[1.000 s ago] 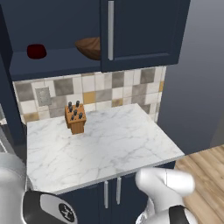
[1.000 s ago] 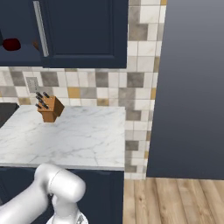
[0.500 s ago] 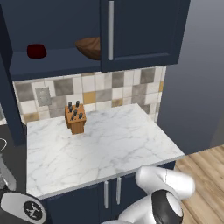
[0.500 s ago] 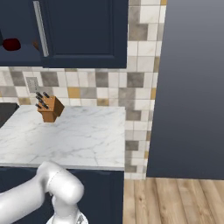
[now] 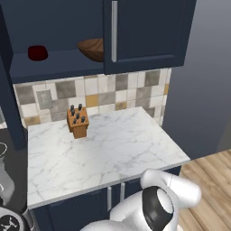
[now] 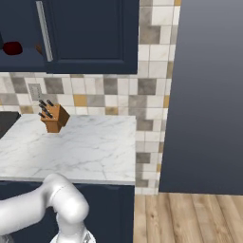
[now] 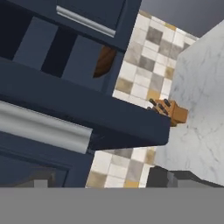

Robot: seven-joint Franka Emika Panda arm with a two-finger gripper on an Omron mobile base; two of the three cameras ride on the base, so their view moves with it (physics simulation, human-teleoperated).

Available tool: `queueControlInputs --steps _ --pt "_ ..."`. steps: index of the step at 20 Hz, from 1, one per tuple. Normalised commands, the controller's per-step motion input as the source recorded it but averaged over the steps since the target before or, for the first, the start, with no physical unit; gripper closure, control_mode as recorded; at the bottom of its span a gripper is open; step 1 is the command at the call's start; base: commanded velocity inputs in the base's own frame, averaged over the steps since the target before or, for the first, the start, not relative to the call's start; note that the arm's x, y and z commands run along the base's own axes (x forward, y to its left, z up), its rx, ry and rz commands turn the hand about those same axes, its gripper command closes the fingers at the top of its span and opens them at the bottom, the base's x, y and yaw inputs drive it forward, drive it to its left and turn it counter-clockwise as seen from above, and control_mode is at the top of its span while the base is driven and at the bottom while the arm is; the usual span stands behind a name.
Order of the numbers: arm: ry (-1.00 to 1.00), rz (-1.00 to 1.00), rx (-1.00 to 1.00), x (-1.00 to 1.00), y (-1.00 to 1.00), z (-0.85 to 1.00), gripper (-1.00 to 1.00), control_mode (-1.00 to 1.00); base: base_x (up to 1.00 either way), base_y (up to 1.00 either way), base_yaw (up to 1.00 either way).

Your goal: Pick the mug and place it in the sink. Pick the bowl and place it in the open cabinet and then close the cabinet.

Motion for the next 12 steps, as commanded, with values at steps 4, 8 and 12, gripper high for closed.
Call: queueControlInputs --steps 4,8,12 --pt "-0.02 -0.16 0.00 0.23 0.05 -0.06 -1.00 -1.00 0.00 0.00 0.00" --pt "0.00 -0.14 0.00 0.21 0.04 -0.09 -1.00 -1.00 0.00 0.00 0.00" --pt "0.00 -0.12 0.01 0.04 0.00 -0.14 -1.00 -1.00 0.00 0.00 0.00"
